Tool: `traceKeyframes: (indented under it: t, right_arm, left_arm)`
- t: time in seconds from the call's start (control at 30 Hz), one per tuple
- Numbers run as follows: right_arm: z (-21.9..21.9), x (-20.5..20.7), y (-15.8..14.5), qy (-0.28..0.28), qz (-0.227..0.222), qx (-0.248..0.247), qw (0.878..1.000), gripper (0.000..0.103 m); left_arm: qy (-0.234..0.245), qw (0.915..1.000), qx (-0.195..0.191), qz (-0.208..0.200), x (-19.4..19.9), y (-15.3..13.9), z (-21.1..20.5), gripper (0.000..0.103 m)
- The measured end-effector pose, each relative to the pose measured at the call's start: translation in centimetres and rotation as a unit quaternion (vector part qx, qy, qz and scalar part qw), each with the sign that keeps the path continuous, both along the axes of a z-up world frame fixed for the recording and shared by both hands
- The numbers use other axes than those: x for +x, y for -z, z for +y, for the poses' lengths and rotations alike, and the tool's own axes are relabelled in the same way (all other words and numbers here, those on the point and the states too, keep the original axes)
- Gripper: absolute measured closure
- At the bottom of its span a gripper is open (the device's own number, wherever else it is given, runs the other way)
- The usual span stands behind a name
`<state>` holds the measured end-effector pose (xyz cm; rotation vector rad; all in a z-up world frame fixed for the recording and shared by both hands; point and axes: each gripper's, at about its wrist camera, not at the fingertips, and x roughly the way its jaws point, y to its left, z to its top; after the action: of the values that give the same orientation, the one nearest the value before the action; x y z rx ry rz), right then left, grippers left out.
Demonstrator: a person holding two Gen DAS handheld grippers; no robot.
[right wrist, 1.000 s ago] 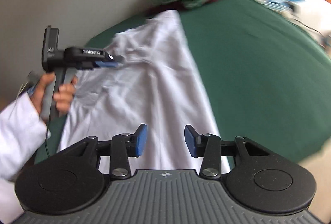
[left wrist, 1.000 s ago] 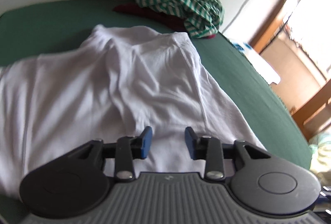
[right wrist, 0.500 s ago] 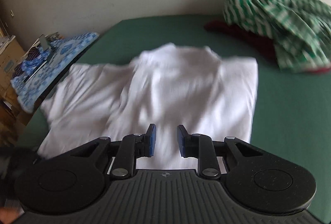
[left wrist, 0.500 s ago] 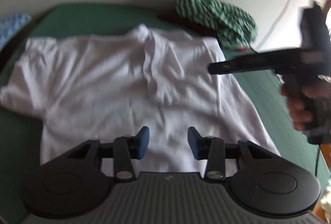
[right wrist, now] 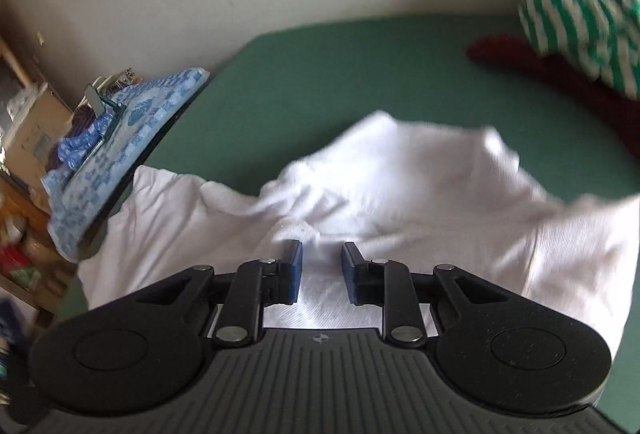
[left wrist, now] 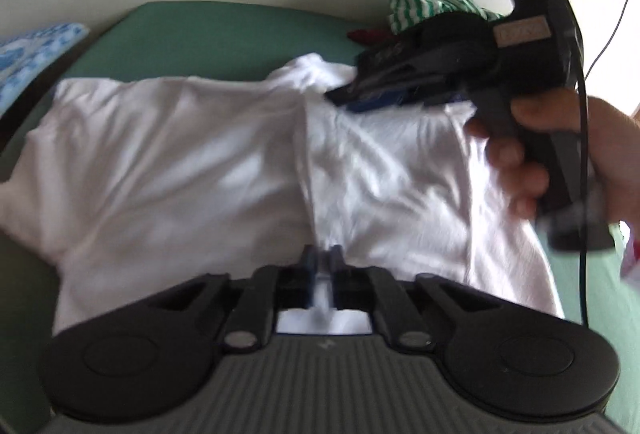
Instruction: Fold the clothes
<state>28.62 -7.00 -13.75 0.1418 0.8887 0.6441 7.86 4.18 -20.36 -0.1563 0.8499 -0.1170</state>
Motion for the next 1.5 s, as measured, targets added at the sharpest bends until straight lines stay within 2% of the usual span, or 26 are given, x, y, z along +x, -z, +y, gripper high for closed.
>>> traceKeyframes:
  t: [0.1, 0.2, 0.3, 0.37, 0.43, 0.53, 0.67, 0.83, 0.87, 0.9, 0.93, 1.0, 1.13, 1.2, 1.27, 1.3, 1.37, 1.43, 1.5]
  right_arm:
    - [-1.7, -0.1, -0.9, -0.011, -0.012, 0.023, 1.0, 0.077]
    - [-1.7, 0.3, -0.6, -0.032, -0.007, -0.002, 0.999, 0.073]
    - [-0.2, 1.3, 0.6, -0.056, 0.016, -0.001, 0.998, 0.075]
    - [1.7, 1.7, 1.3, -0.042, -0.01, -0.036, 0.998, 0.074]
    - [2.9, 1.6, 1.2, -0.036, -0.049, -0.061, 0.996, 0.071]
    - [1.8, 1.1, -0.1, -0.017, -0.059, -0.041, 0.997, 0.071]
    - [-0.9, -0.3, -0.4, -0.043, -0.02, -0.023, 0.999, 0.071]
    - [-1.6, 0.3, 0.5, 0.0, 0.001, -0.045, 0.999, 0.071]
    - [-1.5, 0.5, 0.0, 0.017, 0.008, -0.038, 0.999, 0.07]
    - [-1.2, 0.5, -0.8, 0.016, 0.009, -0.029, 0.999, 0.071]
    - [-0.2, 0.2, -1.7, -0.003, 0.009, -0.024, 1.0, 0.071]
    - [1.9, -0.3, -3.4, -0.042, 0.008, -0.015, 0.999, 0.068]
    - [7.2, -1.7, -6.3, -0.115, 0.002, -0.008, 0.993, 0.062]
    - [11.0, -2.3, -6.5, -0.134, 0.0, -0.021, 0.991, 0.06]
    - [14.6, -2.4, -5.9, -0.123, 0.009, -0.034, 0.992, 0.057]
    - [16.3, -2.3, -5.5, -0.115, 0.015, -0.036, 0.993, 0.057]
    - [19.0, -2.2, -5.0, -0.102, 0.016, -0.04, 0.994, 0.056]
    - [20.9, -2.2, -4.5, -0.088, 0.018, -0.06, 0.994, 0.052]
    - [22.7, -1.8, -3.8, -0.073, 0.038, -0.081, 0.993, 0.051]
  left_arm:
    - [-0.006, 0.9999, 0.007, -0.006, -0.9, 0.2, 0.2, 0.103]
    - [-0.01, 0.9999, 0.004, -0.004, -0.7, 0.0, 0.2, 0.103]
    - [-0.01, 0.9986, -0.037, -0.037, -1.4, -1.7, 0.6, 0.102]
    - [-0.001, 0.9975, -0.05, -0.051, -0.8, -2.1, 0.1, 0.101]
    - [0.015, 0.9986, -0.036, -0.036, 0.3, -1.5, -1.0, 0.098]
    - [0.019, 0.9996, -0.004, -0.022, 0.8, 0.0, -1.7, 0.096]
    - [0.02, 0.9995, -0.011, -0.02, 0.0, 0.2, -0.9, 0.092]
    - [0.008, 0.9995, -0.026, -0.014, -1.2, -0.5, -0.1, 0.092]
    - [0.007, 0.9994, -0.029, -0.021, -1.9, -0.8, 0.1, 0.091]
    - [0.004, 0.9992, -0.03, -0.027, -2.7, -1.2, 0.6, 0.082]
    - [-0.003, 0.999, -0.028, -0.033, -3.6, -1.6, 1.0, 0.069]
    - [-0.031, 0.9983, -0.026, -0.042, -6.0, -2.4, 2.3, 0.054]
    - [-0.072, 0.9955, -0.044, -0.045, -10.8, -3.6, 5.8, 0.049]
    - [-0.09, 0.9942, -0.028, -0.051, -12.0, -3.9, 7.5, 0.048]
    - [-0.113, 0.9915, -0.013, -0.063, -12.3, -4.2, 9.9, 0.043]
    - [-0.124, 0.9901, -0.016, -0.064, -12.1, -4.2, 11.2, 0.038]
    - [-0.143, 0.9873, -0.029, -0.064, -11.6, -4.1, 13.8, 0.037]
    - [-0.156, 0.9844, -0.037, -0.072, -10.9, -3.9, 15.7, 0.032]
    - [-0.169, 0.9821, -0.033, -0.077, -9.7, -3.5, 17.0, 0.026]
